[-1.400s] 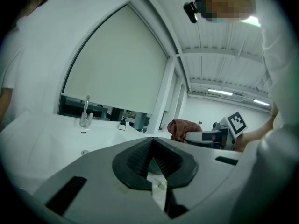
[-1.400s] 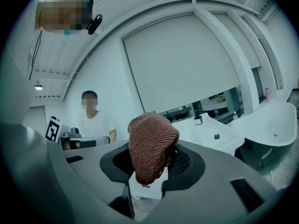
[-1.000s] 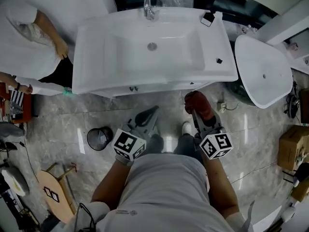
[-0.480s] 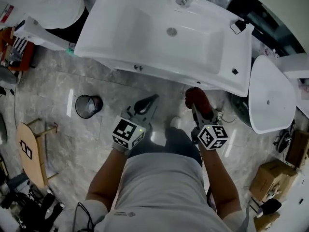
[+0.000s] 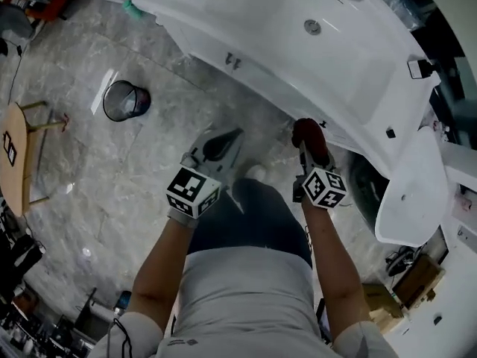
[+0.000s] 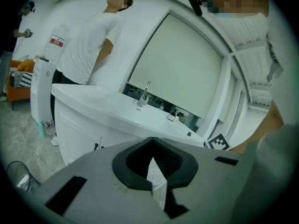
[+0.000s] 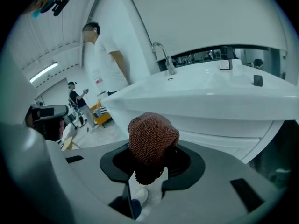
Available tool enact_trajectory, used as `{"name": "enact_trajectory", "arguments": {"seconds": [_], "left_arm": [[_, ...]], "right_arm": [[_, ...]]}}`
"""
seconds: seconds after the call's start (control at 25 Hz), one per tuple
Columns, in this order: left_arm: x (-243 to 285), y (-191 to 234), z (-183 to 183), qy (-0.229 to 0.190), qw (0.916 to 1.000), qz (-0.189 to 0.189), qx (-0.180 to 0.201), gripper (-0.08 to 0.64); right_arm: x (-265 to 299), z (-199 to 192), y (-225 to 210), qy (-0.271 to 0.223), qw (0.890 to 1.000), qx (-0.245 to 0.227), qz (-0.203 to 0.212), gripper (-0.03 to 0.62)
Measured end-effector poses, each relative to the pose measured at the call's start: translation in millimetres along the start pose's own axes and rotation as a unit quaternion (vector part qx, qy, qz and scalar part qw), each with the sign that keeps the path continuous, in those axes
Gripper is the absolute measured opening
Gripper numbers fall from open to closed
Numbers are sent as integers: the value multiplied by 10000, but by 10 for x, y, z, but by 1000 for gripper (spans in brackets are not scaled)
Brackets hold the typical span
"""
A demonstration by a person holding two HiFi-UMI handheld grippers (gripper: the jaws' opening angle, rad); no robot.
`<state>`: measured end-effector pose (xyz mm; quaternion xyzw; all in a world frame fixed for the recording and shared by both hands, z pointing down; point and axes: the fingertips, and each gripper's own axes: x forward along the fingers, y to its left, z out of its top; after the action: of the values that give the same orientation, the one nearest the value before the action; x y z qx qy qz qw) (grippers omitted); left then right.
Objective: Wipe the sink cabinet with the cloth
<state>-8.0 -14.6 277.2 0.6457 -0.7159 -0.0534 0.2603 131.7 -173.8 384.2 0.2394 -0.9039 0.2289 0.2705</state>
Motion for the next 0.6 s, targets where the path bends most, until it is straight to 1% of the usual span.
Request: {"name": "enact_trajectory", "arguments": {"seconds": [0.2, 0.32, 0.4, 0.48, 0.6], "left_arm": [[-77, 109, -345, -160, 9990, 407, -132, 12], [-126, 173, -580, -222, 9977, 610, -201, 12], [-161, 214, -738, -260, 9967, 729, -251, 12], [-207, 252, -881, -302, 9955, 835, -331, 12], [-272, 311, -1051, -353, 9935, 973, -465, 12]], "right_arm": [[356, -231, -297, 81, 9999, 25, -121, 152], [576, -347, -415, 133, 9998, -32, -140, 152], [695, -409, -473, 145, 9998, 26, -146, 152], [793, -438, -514, 131, 9998, 46, -155, 152], [929, -401, -578, 46, 9997, -92, -212, 152]]}}
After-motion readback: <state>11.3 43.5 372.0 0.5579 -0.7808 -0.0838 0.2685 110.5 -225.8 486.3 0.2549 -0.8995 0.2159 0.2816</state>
